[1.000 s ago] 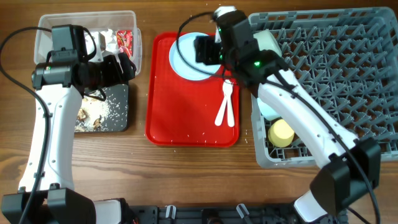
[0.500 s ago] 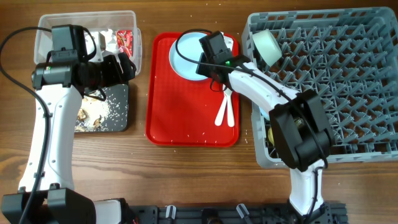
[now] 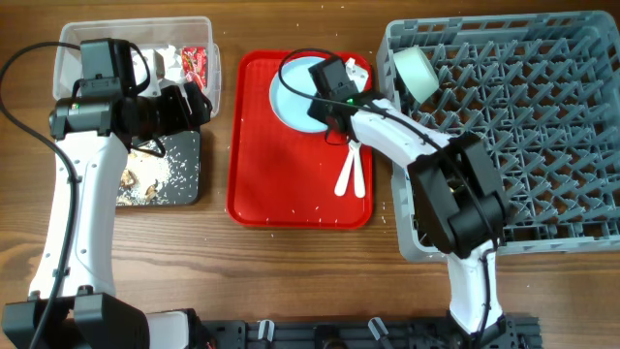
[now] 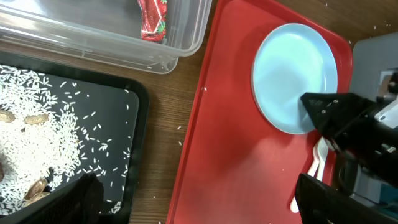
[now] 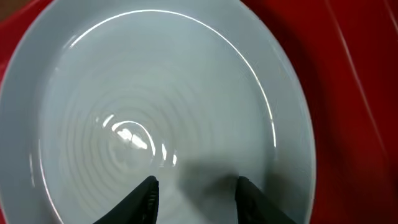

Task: Sort waste into correct bins and load items into the dishwasher rack
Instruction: 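Move the right gripper to the light-blue plate and grip its edge, then lift the light-blue plate edge up off the red tray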

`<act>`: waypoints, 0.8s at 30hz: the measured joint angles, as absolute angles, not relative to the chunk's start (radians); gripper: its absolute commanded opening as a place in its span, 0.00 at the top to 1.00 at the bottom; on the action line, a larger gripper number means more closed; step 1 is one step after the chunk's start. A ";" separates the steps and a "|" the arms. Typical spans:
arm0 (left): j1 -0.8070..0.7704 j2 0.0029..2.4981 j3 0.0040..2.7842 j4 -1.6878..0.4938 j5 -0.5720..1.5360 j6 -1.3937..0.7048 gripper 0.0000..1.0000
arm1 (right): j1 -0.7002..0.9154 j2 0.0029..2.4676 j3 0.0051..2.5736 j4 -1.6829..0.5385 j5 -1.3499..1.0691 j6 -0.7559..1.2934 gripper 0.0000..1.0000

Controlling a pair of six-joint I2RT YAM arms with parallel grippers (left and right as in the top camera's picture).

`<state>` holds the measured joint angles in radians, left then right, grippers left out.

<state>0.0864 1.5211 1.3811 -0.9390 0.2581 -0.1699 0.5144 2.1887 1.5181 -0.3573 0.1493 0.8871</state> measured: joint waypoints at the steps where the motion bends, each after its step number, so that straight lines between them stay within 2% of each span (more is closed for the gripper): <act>1: 0.086 1.521 1.381 -0.939 0.258 -0.170 0.00 | 0.514 2.189 1.519 -0.357 0.152 0.892 0.59; 12: 0.086 1.521 1.381 -0.939 0.258 -0.170 0.00 | 0.514 2.190 1.524 -0.356 0.120 0.839 0.62; 16: 0.086 1.521 1.381 -0.939 0.258 -0.170 0.00 | 0.514 2.182 1.542 -0.417 0.101 0.789 0.57; 24: 0.086 1.521 1.381 -0.939 0.258 -0.170 0.00 | 0.514 2.033 1.560 -0.591 0.211 0.796 0.56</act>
